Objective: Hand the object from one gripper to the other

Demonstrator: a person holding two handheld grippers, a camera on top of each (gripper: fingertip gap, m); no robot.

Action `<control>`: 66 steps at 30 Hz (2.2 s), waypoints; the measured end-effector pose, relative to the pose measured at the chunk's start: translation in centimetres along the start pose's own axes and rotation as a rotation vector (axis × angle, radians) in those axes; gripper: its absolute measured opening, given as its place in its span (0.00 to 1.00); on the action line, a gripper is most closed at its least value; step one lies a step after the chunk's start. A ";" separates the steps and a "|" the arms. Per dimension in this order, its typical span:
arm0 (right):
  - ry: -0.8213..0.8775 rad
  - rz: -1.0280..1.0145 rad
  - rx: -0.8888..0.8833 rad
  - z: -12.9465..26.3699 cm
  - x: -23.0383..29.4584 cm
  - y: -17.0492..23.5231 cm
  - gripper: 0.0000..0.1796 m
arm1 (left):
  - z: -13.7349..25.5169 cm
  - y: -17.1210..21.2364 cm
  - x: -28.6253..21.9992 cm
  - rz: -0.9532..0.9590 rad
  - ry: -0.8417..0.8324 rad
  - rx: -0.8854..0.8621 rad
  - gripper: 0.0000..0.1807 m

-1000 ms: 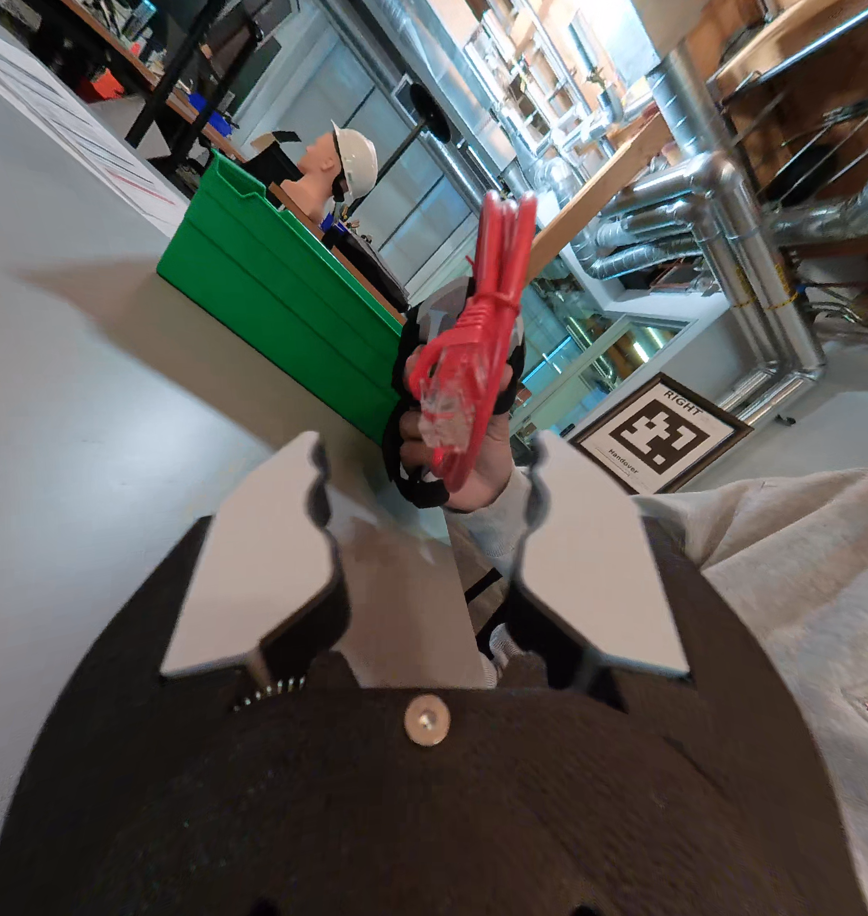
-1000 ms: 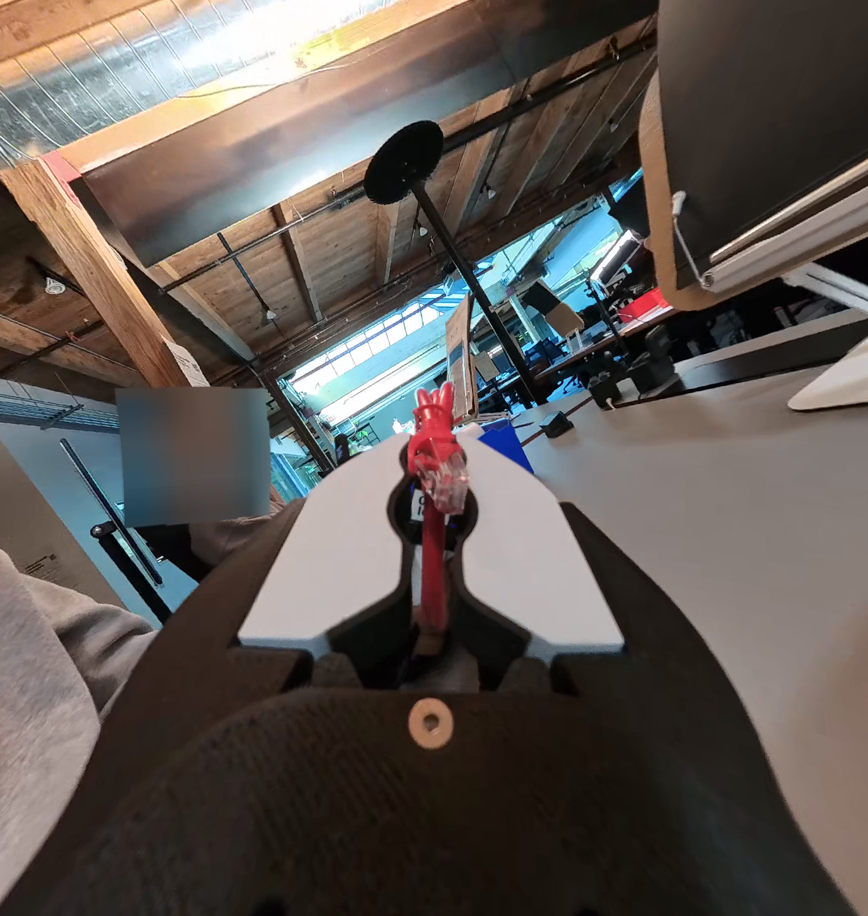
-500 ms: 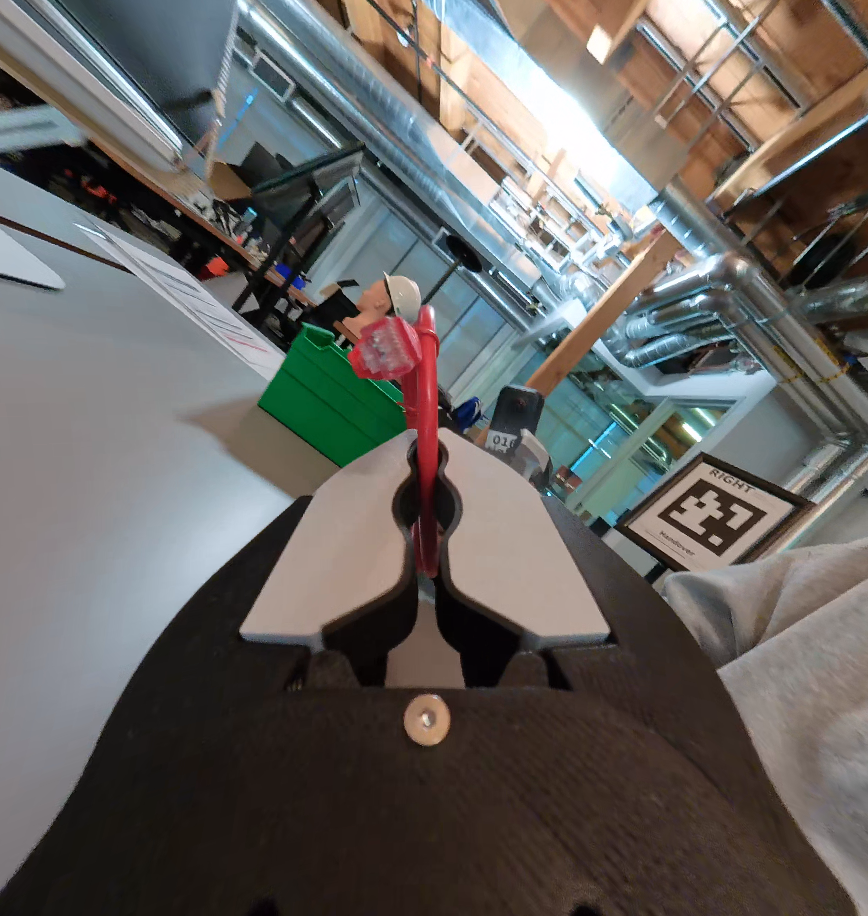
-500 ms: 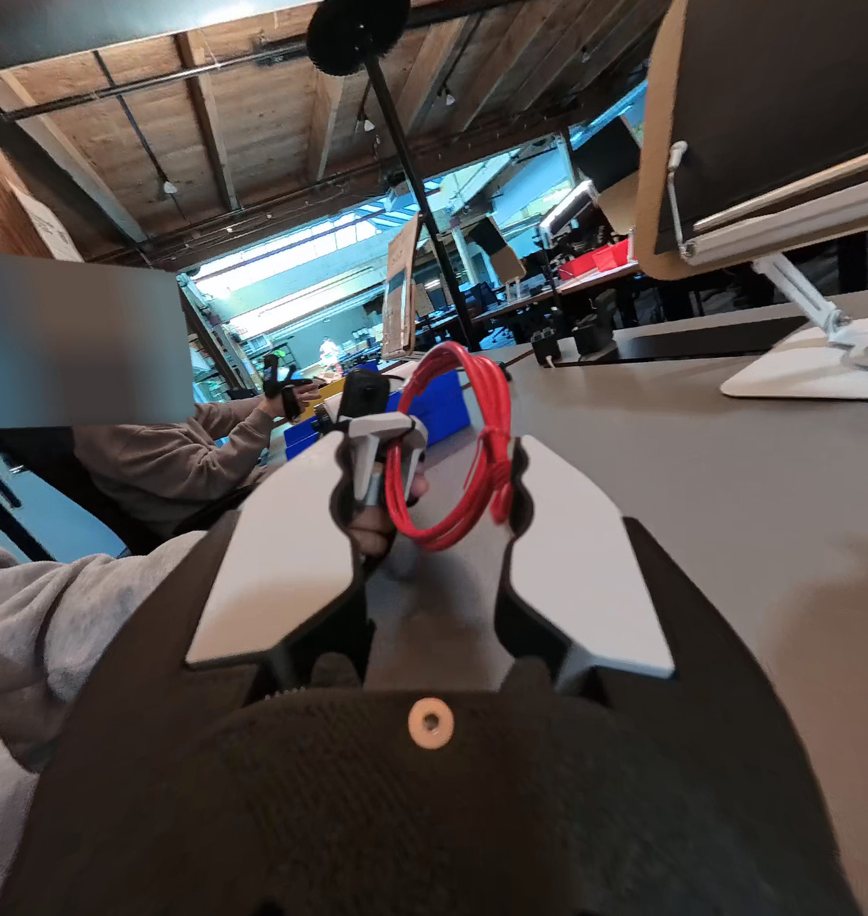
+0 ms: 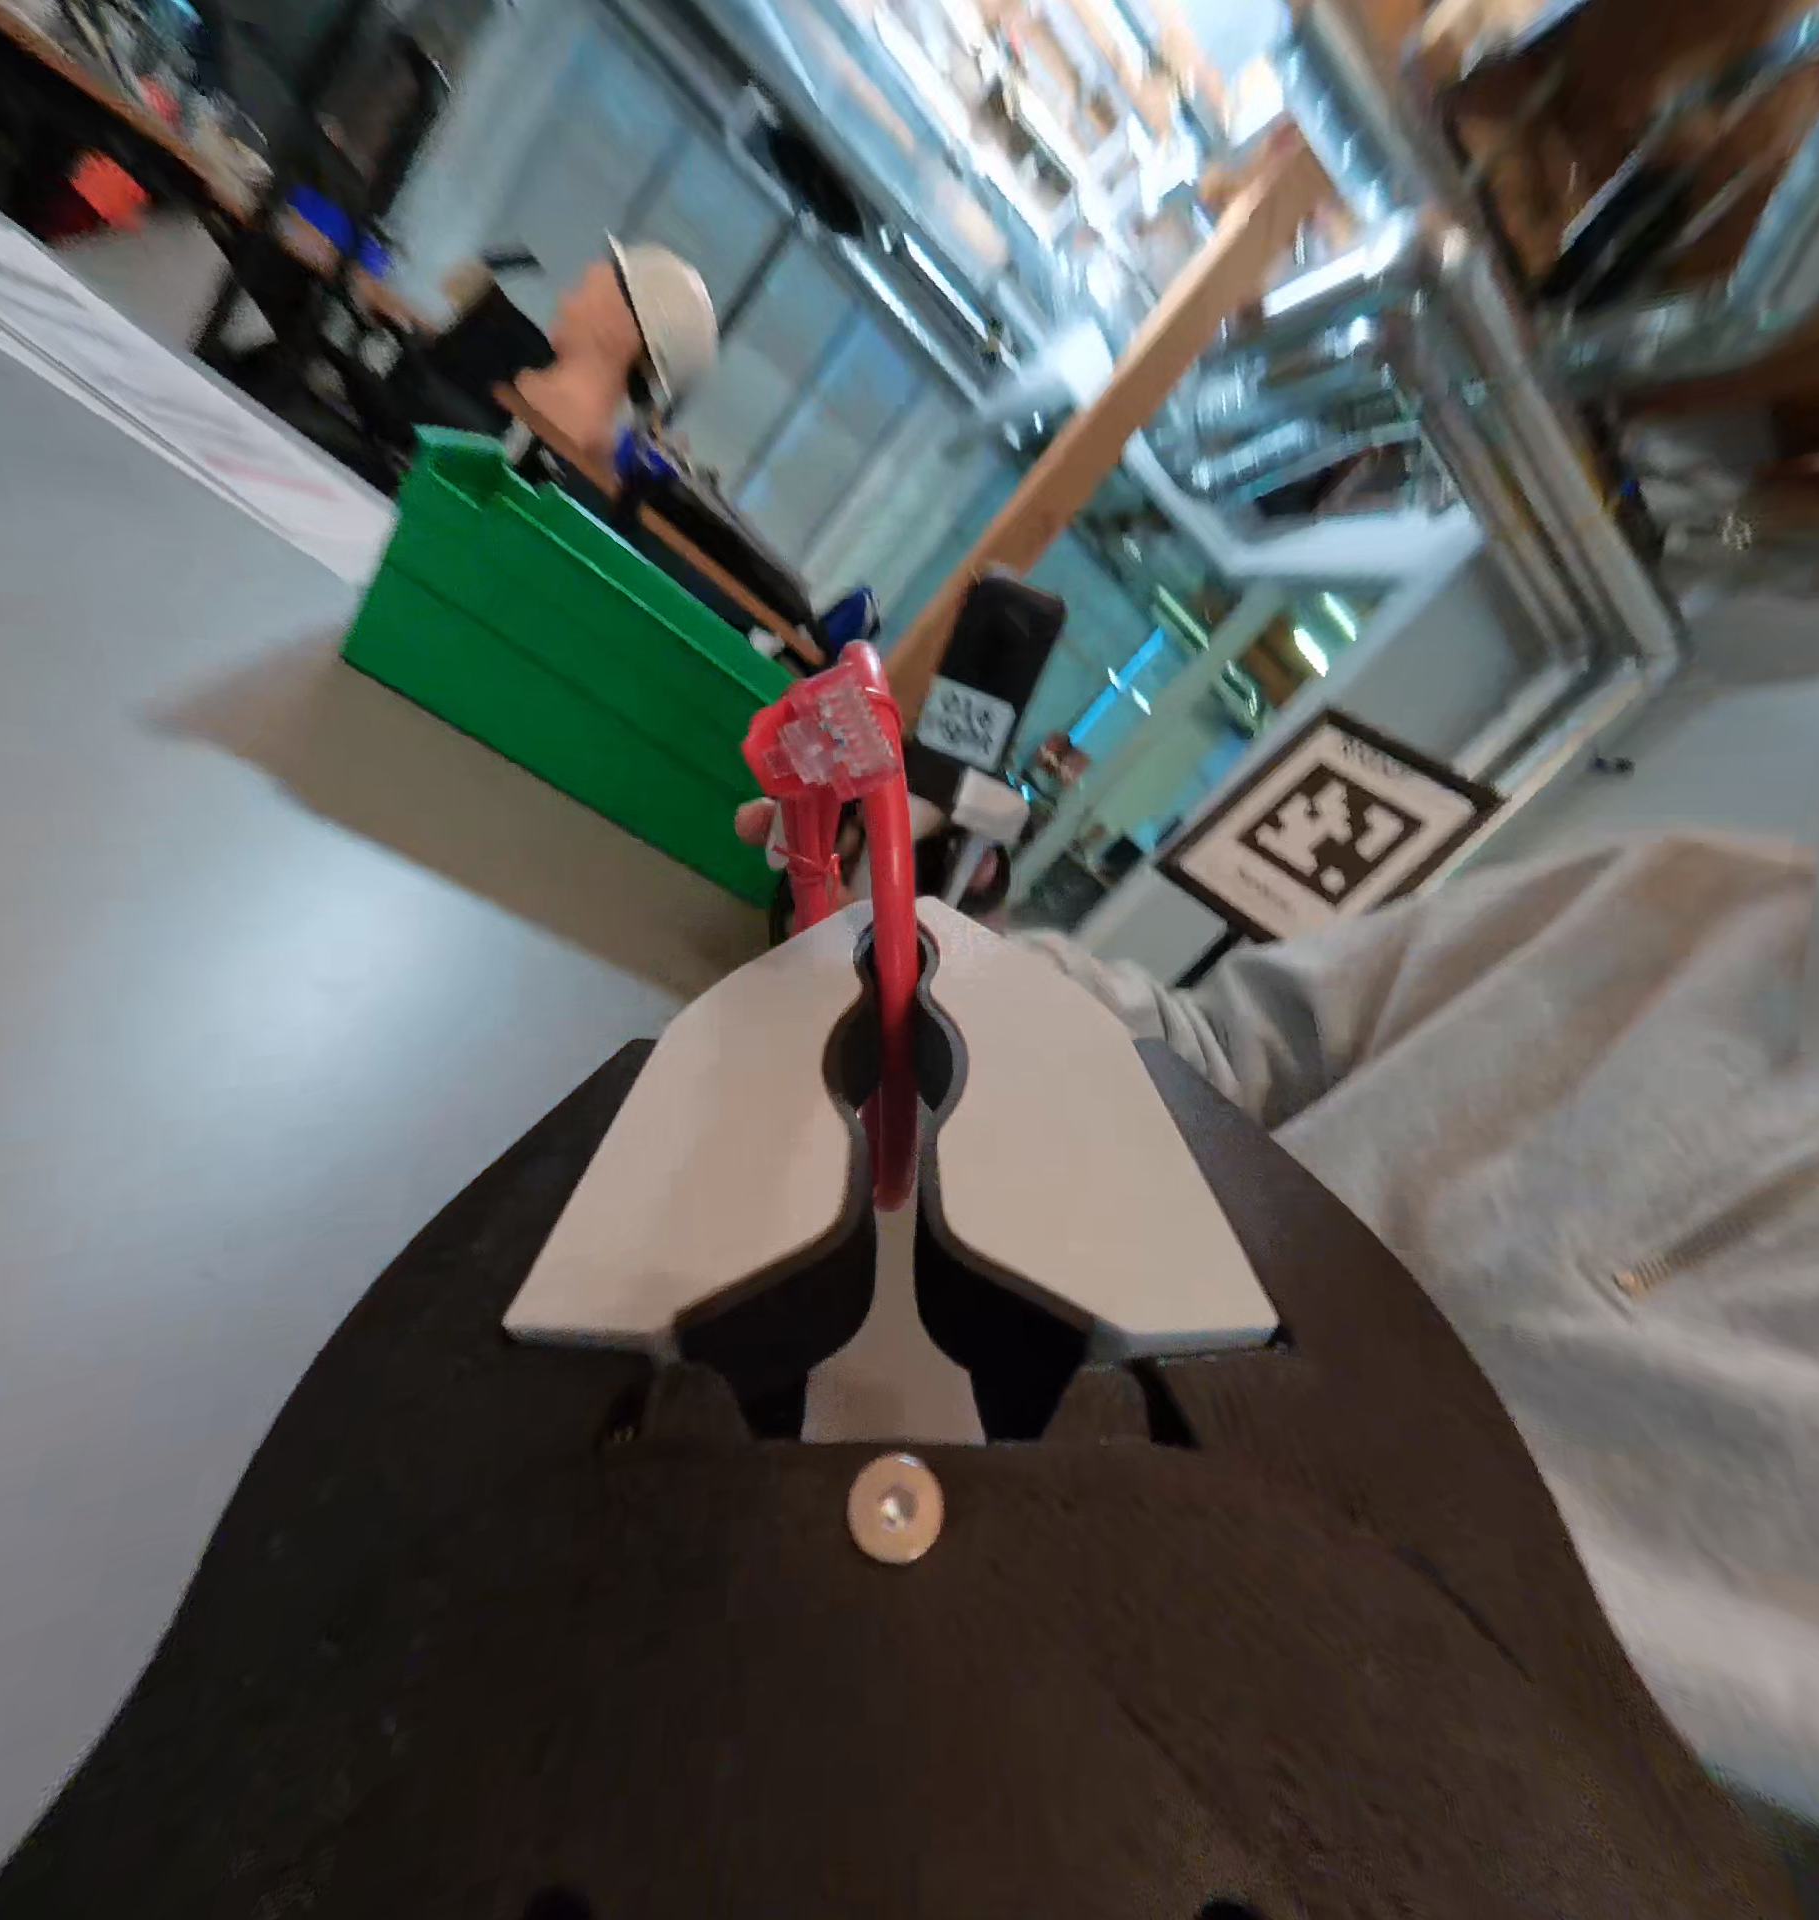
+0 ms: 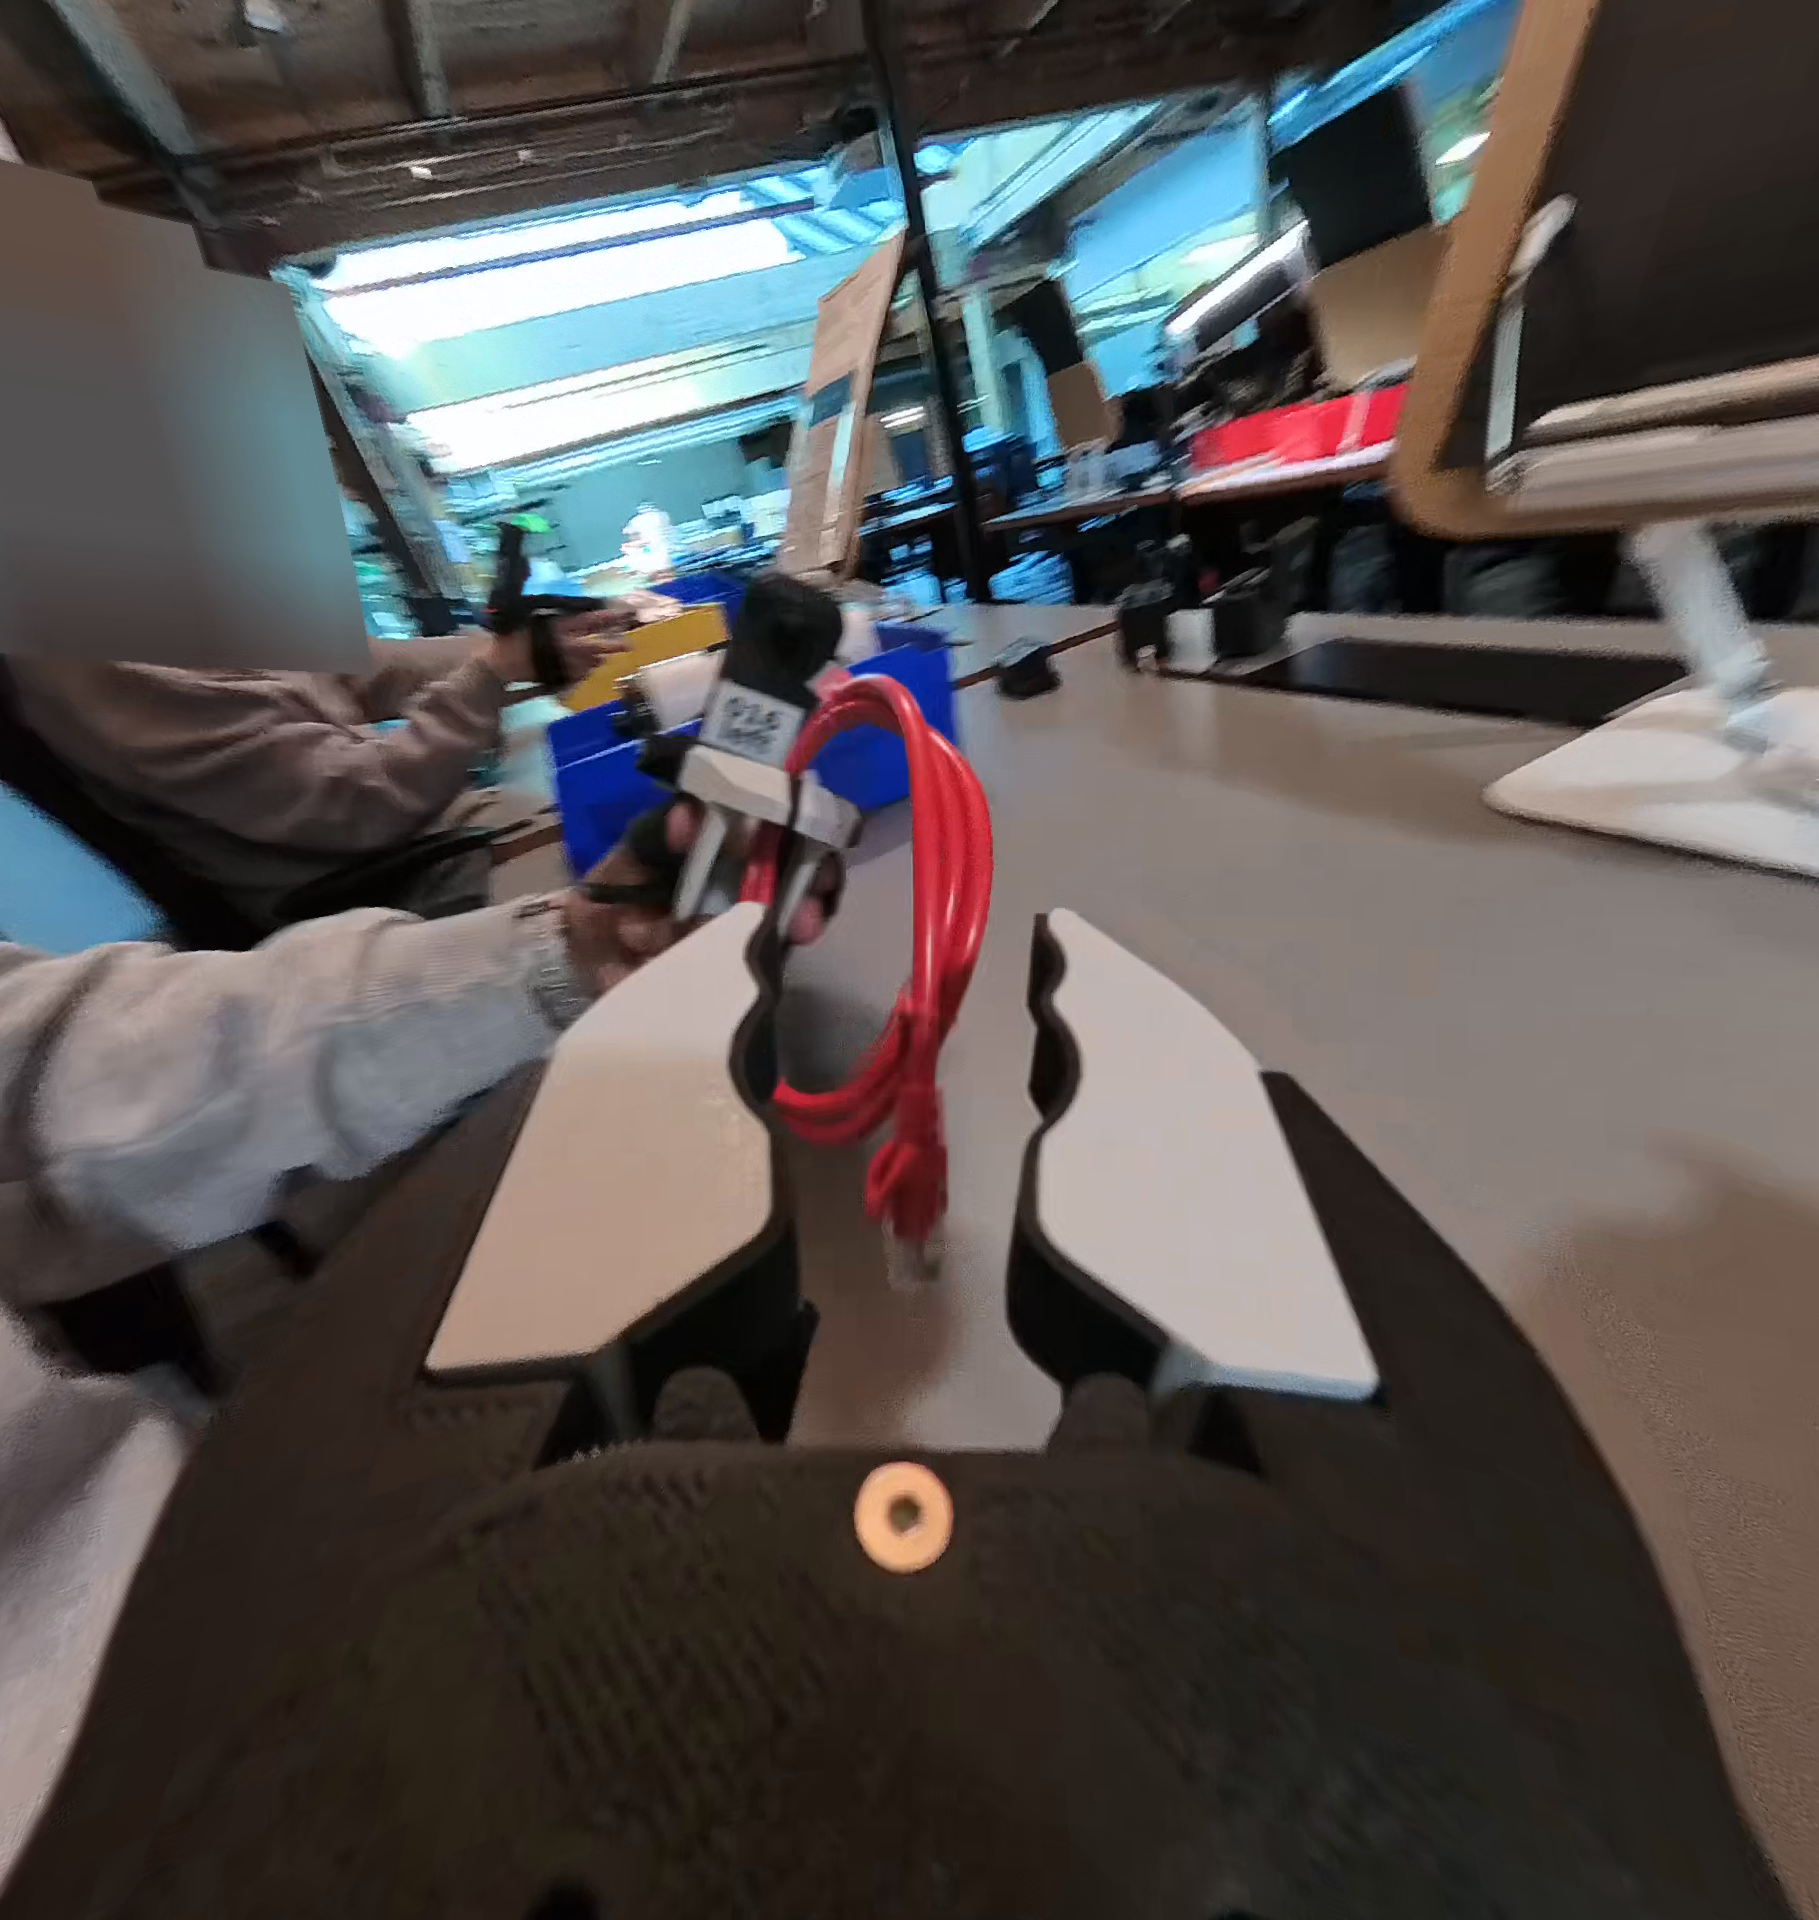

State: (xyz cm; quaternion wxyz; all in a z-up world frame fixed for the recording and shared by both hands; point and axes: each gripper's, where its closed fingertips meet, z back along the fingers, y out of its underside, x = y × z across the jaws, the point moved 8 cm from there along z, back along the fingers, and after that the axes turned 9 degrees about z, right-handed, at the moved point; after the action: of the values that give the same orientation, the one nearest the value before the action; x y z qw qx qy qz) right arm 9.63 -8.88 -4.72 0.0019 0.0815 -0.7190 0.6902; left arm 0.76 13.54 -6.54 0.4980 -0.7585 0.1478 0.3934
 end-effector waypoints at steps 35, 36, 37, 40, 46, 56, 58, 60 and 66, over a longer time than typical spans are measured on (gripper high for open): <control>-0.013 -0.246 -0.369 0.8 0.0 -1.2 0.10 | -5.2 2.7 0.4 0.008 0.045 -0.051 0.28; -0.004 -0.252 -0.386 0.9 0.0 -1.2 0.10 | -5.2 2.7 0.4 0.010 0.047 -0.060 0.26; 0.005 -0.263 -0.399 1.0 0.0 -1.1 0.10 | -5.2 2.6 0.3 0.013 0.054 -0.071 0.22; 0.004 -0.289 -0.406 0.9 -0.2 -0.9 0.10 | -4.7 2.3 0.2 0.019 0.074 -0.105 0.07; 0.022 -0.223 -0.353 0.4 0.3 -0.7 0.11 | -3.7 1.5 0.1 -0.019 0.035 -0.164 0.06; 0.022 -0.238 -0.347 1.1 -0.7 -1.1 0.31 | -2.9 0.8 -0.9 -0.070 0.066 -0.177 0.06; 0.059 -0.240 -0.355 1.5 -1.1 -1.2 0.32 | -2.5 0.5 -0.8 -0.075 0.044 -0.209 0.06; 0.107 -0.238 -0.343 1.8 -1.4 -1.0 0.31 | -2.0 0.3 -0.6 -0.074 0.024 -0.243 0.06; 0.168 -0.194 -0.193 0.7 -1.0 -0.1 0.29 | -0.9 -0.3 -0.6 -0.113 -0.082 -0.359 0.06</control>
State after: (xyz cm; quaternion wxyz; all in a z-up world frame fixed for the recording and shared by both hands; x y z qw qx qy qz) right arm 10.74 -9.43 -4.81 0.1364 0.0922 -0.7680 0.6189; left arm 0.95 12.83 -5.67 0.3816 -0.8257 0.0120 0.4152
